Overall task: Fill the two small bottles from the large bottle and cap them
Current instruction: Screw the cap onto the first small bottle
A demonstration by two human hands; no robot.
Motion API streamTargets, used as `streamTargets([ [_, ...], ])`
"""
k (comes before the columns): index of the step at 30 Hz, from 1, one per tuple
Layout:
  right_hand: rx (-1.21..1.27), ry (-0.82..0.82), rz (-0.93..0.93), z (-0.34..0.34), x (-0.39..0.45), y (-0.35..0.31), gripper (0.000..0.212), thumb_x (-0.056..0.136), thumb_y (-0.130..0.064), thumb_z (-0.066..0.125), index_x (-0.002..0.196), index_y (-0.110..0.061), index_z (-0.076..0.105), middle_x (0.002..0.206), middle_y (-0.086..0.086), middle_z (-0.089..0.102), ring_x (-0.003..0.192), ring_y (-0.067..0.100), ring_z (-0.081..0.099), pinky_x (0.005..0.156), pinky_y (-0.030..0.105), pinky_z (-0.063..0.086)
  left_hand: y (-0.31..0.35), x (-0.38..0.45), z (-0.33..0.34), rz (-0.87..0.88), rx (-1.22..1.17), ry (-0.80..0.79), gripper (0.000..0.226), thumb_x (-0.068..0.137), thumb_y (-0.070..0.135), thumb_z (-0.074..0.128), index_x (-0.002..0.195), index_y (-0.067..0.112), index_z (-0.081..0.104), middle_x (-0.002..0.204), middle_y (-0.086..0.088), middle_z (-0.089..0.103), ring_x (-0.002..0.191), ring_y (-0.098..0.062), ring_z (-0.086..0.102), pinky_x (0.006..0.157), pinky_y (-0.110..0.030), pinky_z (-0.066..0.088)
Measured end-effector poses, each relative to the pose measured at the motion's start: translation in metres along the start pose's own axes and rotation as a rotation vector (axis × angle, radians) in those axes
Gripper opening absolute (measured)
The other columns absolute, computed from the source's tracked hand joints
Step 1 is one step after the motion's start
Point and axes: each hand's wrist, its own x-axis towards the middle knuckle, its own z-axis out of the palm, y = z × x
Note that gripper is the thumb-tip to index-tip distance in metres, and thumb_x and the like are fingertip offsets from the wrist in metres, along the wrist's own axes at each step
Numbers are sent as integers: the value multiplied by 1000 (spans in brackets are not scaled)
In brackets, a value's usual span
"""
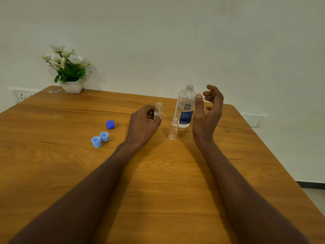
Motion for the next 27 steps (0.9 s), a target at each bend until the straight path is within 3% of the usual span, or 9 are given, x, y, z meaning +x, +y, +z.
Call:
streamTargets([
  [2, -1, -14, -29, 2, -3, -7, 32, 100, -21, 62, 131, -15, 62, 118, 3, 64, 110, 18, 60, 89, 33, 52, 3, -5, -5, 6, -3, 15, 34, 92, 19, 75, 125, 12, 70, 110, 3, 75, 100, -10, 70, 92, -33, 61],
  [6, 20, -54, -97, 3, -15, -25, 25, 99, -16, 62, 124, -19, 64, 113, 0, 65, 105, 21, 62, 81, 27, 51, 11, -17, -24, 32, -15, 51, 33, 92, 17, 75, 124, 12, 70, 107, 5, 75, 97, -8, 70, 87, -32, 62],
  [12, 120, -215, -106, 12, -53, -58, 20, 100, -8, 61, 116, -17, 68, 108, 0, 66, 96, 18, 62, 73, 34, 52, 13, -50, -81, 81, 9, 36, 35, 94, 18, 76, 127, 13, 70, 108, 8, 76, 96, -5, 71, 83, -19, 58],
  [17, 109, -468, -5, 32, -90, -71, 22, 100, -6, 62, 116, -16, 72, 108, -2, 67, 93, 8, 62, 73, 12, 45, 8, -72, -134, 106, 17, 35, 31, 93, 13, 76, 123, 15, 71, 107, 10, 76, 98, -5, 72, 86, -18, 57],
  [21, 30, -692, 19, 57, -111, -72, 25, 97, -6, 65, 118, -17, 75, 108, -5, 67, 88, -1, 60, 73, 7, 44, -4, -77, -164, 115, 64, 83, 34, 93, 11, 76, 127, 14, 71, 112, 12, 75, 101, -3, 71, 88, -17, 56],
  [23, -37, -821, 26, 71, -119, -70, 31, 95, -7, 69, 123, -20, 74, 107, -4, 65, 85, 2, 60, 74, 11, 46, -12, -78, -173, 93, 75, 108, 35, 93, 9, 75, 127, 12, 71, 111, 10, 75, 100, -2, 71, 87, -16, 55],
  [27, -194, -1019, -20, 92, -125, -68, 43, 91, -14, 70, 132, -25, 70, 115, -4, 62, 85, 12, 63, 80, 35, 56, -26, -74, -178, 52, 99, 125, 32, 93, 7, 73, 125, 10, 72, 109, 6, 75, 96, -2, 70, 80, -9, 51],
])
